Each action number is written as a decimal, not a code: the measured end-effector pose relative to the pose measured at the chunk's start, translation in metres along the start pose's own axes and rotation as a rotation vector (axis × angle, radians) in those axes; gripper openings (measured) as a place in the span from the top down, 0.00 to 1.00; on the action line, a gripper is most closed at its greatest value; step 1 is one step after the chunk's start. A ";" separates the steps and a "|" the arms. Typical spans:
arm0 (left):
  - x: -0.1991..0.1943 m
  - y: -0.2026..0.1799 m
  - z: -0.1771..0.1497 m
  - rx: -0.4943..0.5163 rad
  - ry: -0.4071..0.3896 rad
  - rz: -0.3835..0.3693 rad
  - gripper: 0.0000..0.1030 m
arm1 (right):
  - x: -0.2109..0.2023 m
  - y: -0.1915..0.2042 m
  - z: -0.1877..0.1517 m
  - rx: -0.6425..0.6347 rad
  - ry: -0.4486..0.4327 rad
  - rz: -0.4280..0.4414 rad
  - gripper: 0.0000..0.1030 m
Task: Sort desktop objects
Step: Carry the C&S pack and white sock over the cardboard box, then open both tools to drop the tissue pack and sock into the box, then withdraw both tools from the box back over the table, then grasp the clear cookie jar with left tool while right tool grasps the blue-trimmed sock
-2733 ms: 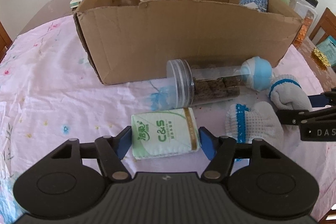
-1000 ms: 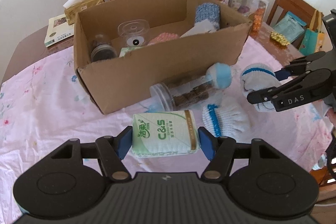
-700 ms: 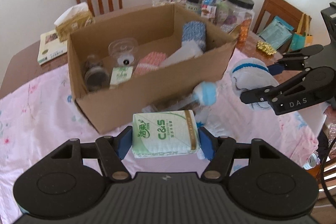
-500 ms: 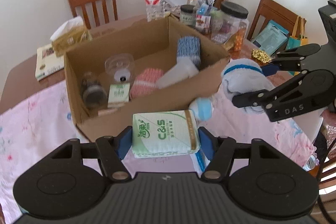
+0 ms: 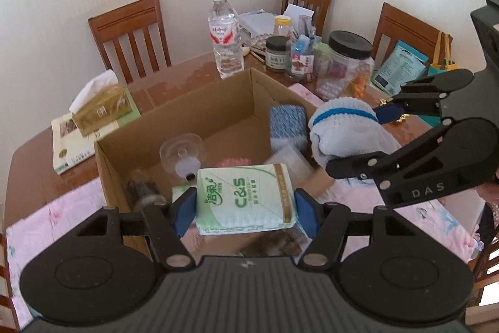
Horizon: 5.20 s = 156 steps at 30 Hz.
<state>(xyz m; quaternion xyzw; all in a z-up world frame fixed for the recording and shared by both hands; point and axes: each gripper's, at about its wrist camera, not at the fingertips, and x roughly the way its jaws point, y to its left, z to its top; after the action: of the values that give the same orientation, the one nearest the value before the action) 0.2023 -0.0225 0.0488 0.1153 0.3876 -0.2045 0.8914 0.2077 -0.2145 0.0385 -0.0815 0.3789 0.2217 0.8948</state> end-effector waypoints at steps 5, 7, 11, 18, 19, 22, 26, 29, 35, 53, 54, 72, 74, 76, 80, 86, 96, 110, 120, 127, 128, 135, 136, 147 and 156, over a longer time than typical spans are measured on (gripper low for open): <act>0.014 0.015 0.017 -0.003 0.001 0.014 0.36 | 0.009 -0.007 0.015 0.005 -0.010 -0.006 0.31; 0.021 0.022 0.025 -0.008 0.000 0.020 0.36 | 0.014 -0.009 0.020 0.008 -0.012 -0.007 0.31; 0.037 0.034 0.041 -0.009 0.004 0.021 0.36 | 0.024 -0.016 0.031 0.010 -0.017 -0.006 0.31; 0.069 0.049 0.067 -0.009 0.025 -0.002 0.36 | 0.046 -0.027 0.048 0.020 -0.007 -0.005 0.31; 0.073 0.050 0.070 -0.012 0.031 -0.007 0.36 | 0.049 -0.029 0.051 0.025 -0.004 -0.003 0.31; 0.085 0.057 0.078 -0.020 0.051 -0.021 0.36 | 0.057 -0.033 0.057 0.037 0.007 0.001 0.31; 0.099 0.061 0.087 -0.022 0.063 -0.025 0.36 | 0.068 -0.037 0.065 0.038 0.027 0.008 0.31; 0.108 0.064 0.093 -0.038 0.069 -0.031 0.36 | 0.078 -0.039 0.068 0.040 0.039 0.008 0.31; 0.125 0.064 0.100 -0.042 0.076 -0.047 0.36 | 0.087 -0.047 0.070 0.061 0.043 -0.009 0.22; 0.115 0.053 0.093 -0.003 0.081 -0.063 0.18 | 0.062 -0.051 0.053 0.127 0.051 -0.050 0.19; 0.110 0.053 0.092 -0.005 0.079 -0.062 0.17 | 0.060 -0.049 0.052 0.128 0.051 -0.049 0.19; 0.018 0.019 0.008 -0.035 0.056 -0.054 0.12 | 0.014 -0.004 -0.015 0.153 0.025 -0.052 0.11; 0.010 0.012 -0.004 -0.039 0.054 -0.043 0.11 | 0.005 0.001 -0.029 0.169 0.010 -0.018 0.10; 0.005 0.008 -0.015 -0.053 0.058 -0.048 0.11 | 0.001 0.006 -0.040 0.180 0.017 -0.039 0.05; 0.003 0.004 -0.038 -0.080 0.067 -0.020 0.10 | 0.000 0.014 -0.060 0.216 0.046 -0.023 0.04; 0.010 0.004 -0.080 -0.138 0.104 0.037 0.10 | 0.007 0.040 -0.081 0.173 0.097 -0.030 0.03; 0.018 0.017 -0.131 -0.270 0.166 0.119 0.10 | 0.036 0.065 -0.102 0.136 0.185 -0.035 0.03; 0.024 0.018 -0.144 -0.293 0.175 0.162 0.10 | 0.064 0.083 -0.123 0.113 0.245 -0.058 0.03; 0.028 0.025 -0.142 -0.297 0.177 0.170 0.10 | 0.081 0.091 -0.116 0.084 0.217 -0.092 0.00; 0.032 0.022 -0.136 -0.276 0.171 0.148 0.10 | 0.089 0.075 -0.108 0.145 0.212 -0.142 0.00; 0.033 0.021 -0.135 -0.272 0.171 0.142 0.10 | 0.088 0.072 -0.108 0.153 0.212 -0.149 0.00; 0.041 0.006 -0.117 -0.254 0.148 0.081 0.10 | 0.080 0.043 -0.116 0.218 0.215 -0.203 0.00; 0.042 0.002 -0.114 -0.248 0.142 0.070 0.10 | 0.078 0.037 -0.118 0.230 0.215 -0.212 0.00; 0.074 -0.031 -0.088 -0.269 0.122 0.074 0.10 | 0.066 0.005 -0.133 0.264 0.199 -0.242 0.00; 0.089 -0.047 -0.082 -0.296 0.094 0.151 0.06 | 0.065 0.004 -0.135 0.236 0.186 -0.225 0.00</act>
<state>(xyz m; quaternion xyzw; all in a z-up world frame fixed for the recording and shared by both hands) 0.1830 -0.0585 -0.0748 0.0211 0.4451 -0.0719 0.8923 0.1592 -0.2317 -0.1024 -0.0377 0.4718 0.0659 0.8784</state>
